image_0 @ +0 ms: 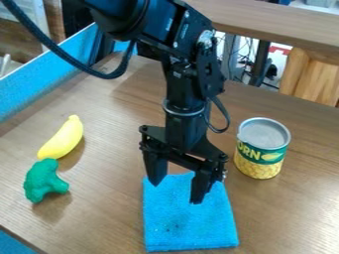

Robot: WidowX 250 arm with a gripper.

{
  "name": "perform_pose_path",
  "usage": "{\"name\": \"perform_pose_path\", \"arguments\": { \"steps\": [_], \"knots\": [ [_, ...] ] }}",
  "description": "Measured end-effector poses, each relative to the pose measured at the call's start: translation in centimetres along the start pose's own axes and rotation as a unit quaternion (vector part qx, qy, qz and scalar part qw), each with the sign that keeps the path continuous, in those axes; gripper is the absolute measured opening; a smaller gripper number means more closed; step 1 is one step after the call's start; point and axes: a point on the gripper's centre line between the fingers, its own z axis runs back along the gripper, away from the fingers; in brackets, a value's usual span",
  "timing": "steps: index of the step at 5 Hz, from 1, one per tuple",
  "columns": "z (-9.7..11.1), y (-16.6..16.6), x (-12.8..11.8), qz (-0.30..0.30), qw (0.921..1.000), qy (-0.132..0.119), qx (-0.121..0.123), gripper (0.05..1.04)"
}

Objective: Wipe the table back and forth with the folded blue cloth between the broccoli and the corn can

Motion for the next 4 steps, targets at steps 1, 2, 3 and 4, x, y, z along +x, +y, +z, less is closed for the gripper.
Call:
{"name": "perform_pose_path", "arguments": {
  "steps": [1,2,3,4],
  "knots": [
    [-0.7,0.1,-0.3,0.0,0.9999,0.012,0.003,1.001],
    [-1.1,0.2,-0.5,-0.003,1.0,0.009,0.003,1.001],
    [-1.6,0.2,-0.6,-0.006,1.0,0.006,0.003,1.001],
    [-2.3,0.1,-1.1,-0.011,0.9999,-0.001,0.007,1.001]
  ]
}}
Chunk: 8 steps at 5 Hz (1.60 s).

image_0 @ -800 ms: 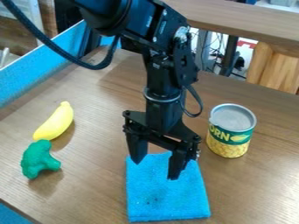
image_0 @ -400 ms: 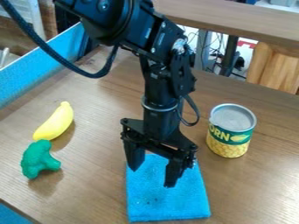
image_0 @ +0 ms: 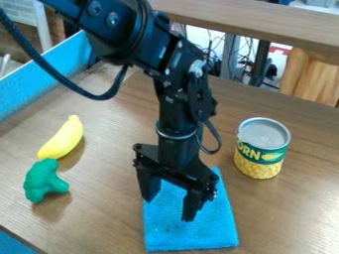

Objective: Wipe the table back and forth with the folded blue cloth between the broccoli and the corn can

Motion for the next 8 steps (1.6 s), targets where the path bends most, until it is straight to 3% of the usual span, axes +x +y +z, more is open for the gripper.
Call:
{"name": "perform_pose_path", "arguments": {
  "steps": [3,5,8],
  "knots": [
    [-1.5,-0.7,-0.6,-0.021,0.9992,-0.031,0.012,1.001],
    [-2.1,3.4,0.2,0.029,0.9994,-0.021,0.005,1.001],
    [-2.1,8.6,4.3,0.113,0.9934,-0.02,0.004,1.001]
  ]
}}
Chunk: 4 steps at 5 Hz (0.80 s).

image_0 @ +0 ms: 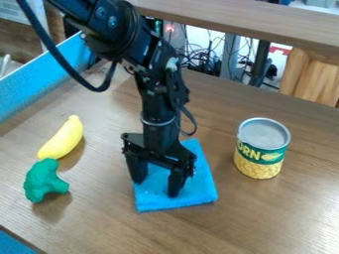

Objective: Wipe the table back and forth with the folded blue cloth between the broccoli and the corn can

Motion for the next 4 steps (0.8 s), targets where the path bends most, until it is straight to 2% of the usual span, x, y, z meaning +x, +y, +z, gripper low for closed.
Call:
{"name": "perform_pose_path", "arguments": {
  "steps": [2,4],
  "knots": [
    [0.0,2.9,3.6,0.04,0.9992,0.003,0.007,1.001],
    [-0.1,3.2,7.4,0.044,0.9986,0.015,0.023,1.001]
  ]
}}
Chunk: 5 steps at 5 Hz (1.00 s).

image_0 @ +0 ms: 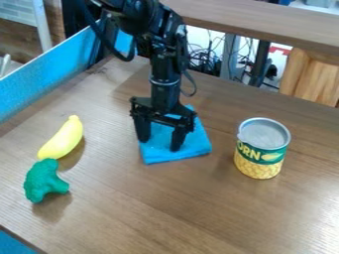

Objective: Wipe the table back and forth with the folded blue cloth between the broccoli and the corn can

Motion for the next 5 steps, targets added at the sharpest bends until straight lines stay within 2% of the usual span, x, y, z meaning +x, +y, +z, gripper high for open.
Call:
{"name": "perform_pose_path", "arguments": {
  "steps": [1,2,5],
  "knots": [
    [0.0,-0.1,0.4,0.003,1.0,-0.002,-0.003,1.001],
    [0.0,-0.4,-0.5,0.007,0.9998,-0.012,-0.011,1.001],
    [-0.4,-5.7,-10.0,-0.072,0.9972,-0.008,-0.021,1.001]
  ]
}}
